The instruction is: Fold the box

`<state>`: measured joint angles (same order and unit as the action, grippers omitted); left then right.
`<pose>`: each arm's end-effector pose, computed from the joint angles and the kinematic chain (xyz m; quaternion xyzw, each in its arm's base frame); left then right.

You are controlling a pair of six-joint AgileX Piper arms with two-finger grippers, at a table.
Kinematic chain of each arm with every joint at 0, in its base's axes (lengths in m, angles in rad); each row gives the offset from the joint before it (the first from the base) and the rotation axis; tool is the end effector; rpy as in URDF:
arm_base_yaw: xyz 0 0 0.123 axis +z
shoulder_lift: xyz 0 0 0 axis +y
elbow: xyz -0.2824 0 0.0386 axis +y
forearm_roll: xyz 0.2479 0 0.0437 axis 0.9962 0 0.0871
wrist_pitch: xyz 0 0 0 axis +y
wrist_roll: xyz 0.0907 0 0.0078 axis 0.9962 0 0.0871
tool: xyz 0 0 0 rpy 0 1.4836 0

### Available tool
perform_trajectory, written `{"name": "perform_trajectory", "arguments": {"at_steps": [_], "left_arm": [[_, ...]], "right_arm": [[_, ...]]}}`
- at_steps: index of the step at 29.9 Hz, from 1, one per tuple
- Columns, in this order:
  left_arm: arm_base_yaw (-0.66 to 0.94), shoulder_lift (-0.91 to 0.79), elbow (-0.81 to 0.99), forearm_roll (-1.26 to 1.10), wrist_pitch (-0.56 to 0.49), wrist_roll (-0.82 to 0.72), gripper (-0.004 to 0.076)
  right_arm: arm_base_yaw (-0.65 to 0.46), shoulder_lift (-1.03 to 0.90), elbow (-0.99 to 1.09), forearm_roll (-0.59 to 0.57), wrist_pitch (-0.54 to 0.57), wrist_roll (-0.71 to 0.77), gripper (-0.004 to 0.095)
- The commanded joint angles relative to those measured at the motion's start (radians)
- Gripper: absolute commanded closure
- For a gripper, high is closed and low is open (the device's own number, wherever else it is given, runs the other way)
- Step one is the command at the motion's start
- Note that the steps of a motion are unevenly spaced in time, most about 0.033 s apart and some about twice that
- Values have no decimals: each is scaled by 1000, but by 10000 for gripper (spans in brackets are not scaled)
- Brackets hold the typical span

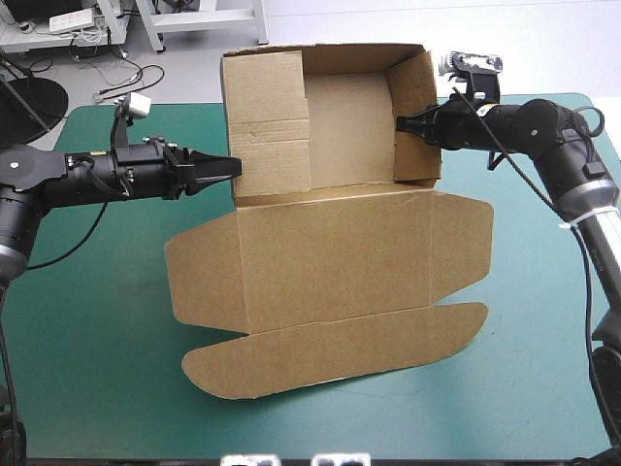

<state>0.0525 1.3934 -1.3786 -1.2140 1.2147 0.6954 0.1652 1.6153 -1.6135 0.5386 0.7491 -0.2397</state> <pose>0.2742 -0.0657 0.4204 0.1771 0.7870 -0.4619 0.3688 0.3597 0.0923 0.3992 -0.0804 0.8681 0.2323 0.4313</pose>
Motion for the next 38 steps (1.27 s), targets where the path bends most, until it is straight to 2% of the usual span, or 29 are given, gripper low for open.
{"name": "perform_trajectory", "arguments": {"at_steps": [1,4,7,12,23,27,38], "left_arm": [[-6,-35,-28,-29,-38,-5,391],[-6,-35,-28,38,-81,-5,391],[-6,-35,-28,121,-113,-16,391],[-6,-35,-28,205,-192,-43,391],[-6,-35,-28,312,-303,-88,391],[-6,-33,-28,318,-309,-88,391],[-6,6,-28,412,-201,-105,396]], "right_arm": [[53,-45,-32,-16,-59,31,908],[101,-45,-32,-102,-63,76,908],[143,-45,-32,-130,-63,80,908],[194,-45,-32,-137,-68,80,908],[205,-45,-32,-159,-37,85,908],[205,-45,-32,-159,-39,85,908],[205,-45,-32,-142,-48,85,908]]}}
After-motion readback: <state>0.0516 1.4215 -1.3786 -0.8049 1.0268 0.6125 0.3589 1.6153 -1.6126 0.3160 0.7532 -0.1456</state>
